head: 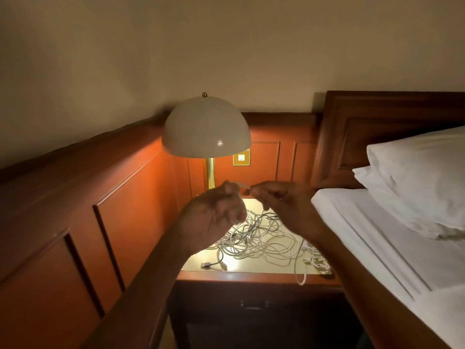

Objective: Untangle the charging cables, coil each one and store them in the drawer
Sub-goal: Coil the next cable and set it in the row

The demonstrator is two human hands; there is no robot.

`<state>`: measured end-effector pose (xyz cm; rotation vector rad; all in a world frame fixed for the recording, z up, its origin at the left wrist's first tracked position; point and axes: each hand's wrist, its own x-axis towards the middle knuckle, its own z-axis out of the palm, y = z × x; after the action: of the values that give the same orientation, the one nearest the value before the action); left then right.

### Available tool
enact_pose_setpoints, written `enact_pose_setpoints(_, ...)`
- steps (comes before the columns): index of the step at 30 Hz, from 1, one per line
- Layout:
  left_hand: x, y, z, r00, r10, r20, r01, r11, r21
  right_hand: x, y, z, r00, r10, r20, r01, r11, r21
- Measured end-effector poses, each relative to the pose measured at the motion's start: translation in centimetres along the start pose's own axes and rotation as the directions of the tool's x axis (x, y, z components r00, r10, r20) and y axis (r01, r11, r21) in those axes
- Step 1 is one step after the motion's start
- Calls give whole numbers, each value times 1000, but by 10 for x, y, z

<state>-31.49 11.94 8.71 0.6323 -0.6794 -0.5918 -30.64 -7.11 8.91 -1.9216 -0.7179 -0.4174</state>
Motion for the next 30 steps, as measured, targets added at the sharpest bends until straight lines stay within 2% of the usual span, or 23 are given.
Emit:
enact_pose_setpoints(2,10,-5,4,938,189,-290,-212,976,-49,-13,8,23,998,65,-8,-64,996,54)
enact_pose_setpoints(3,15,-7,0,899,239,-367,-271,962,-36,-19,11,33,993,120,0,-119,989,91)
enact_pose_setpoints(6,29,-17,-13,871,307,-384,-297,951,86,-31,15,50,961,276,25,-277,958,77)
enact_pose_setpoints(8,35,-24,-31,795,419,-439,-307,901,305,-37,17,54,928,365,82,-368,929,30)
enact_pose_setpoints(9,35,-26,-40,745,503,-438,-283,833,475,-40,17,54,916,385,112,-387,922,-3)
enact_pose_setpoints(10,35,-27,-47,707,582,-401,-218,719,660,-41,16,53,913,385,131,-380,923,-63)
enact_pose_setpoints(11,35,-28,-57,688,640,-342,-108,557,824,-42,16,51,920,370,130,-349,924,-160)
enact_pose_setpoints(12,32,-29,-63,701,659,-271,21,361,932,-41,17,48,934,341,110,-300,912,-278)
enact_pose_setpoints(13,28,-31,-67,752,628,-200,137,148,979,-38,17,42,949,306,81,-251,882,-398)
enact_pose_setpoints(14,24,-34,-70,829,542,-140,180,-21,983,-33,16,35,959,276,57,-213,842,-495)
enact_pose_setpoints(15,20,-36,-72,902,418,-108,170,-114,979,-28,14,26,967,250,51,-181,813,-554)
enact_pose_setpoints(16,17,-37,-72,949,290,-119,155,-102,983,-21,11,17,970,231,69,-148,795,-589)
enact_pose_setpoints(17,14,-36,-69,970,187,-157,160,0,987,-15,8,7,969,219,111,-109,791,-602)
enact_pose_setpoints(19,11,-30,-62,964,50,-262,248,196,949,-3,2,-7,962,190,198,-41,811,-584)
enact_pose_setpoints(22,8,-15,-50,941,-129,-313,335,219,916,11,-5,-23,979,77,190,20,886,-464)
enact_pose_setpoints(23,6,-10,-46,939,-218,-266,326,312,893,13,-7,-25,982,50,182,25,919,-392)
enact_pose_setpoints(25,-3,0,-40,937,-335,-98,296,614,731,13,-11,-25,991,40,131,-11,976,-217)
enact_pose_setpoints(26,-7,5,-36,942,-335,-36,282,728,625,12,-12,-21,993,60,98,-49,993,-107)
enact_pose_setpoints(28,-10,9,-31,965,-261,21,221,857,466,4,-12,-7,989,135,59,-142,978,155)
enact_pose_setpoints(30,-7,5,-20,997,-71,14,63,949,310,-7,-5,12,969,245,32,-244,926,288)
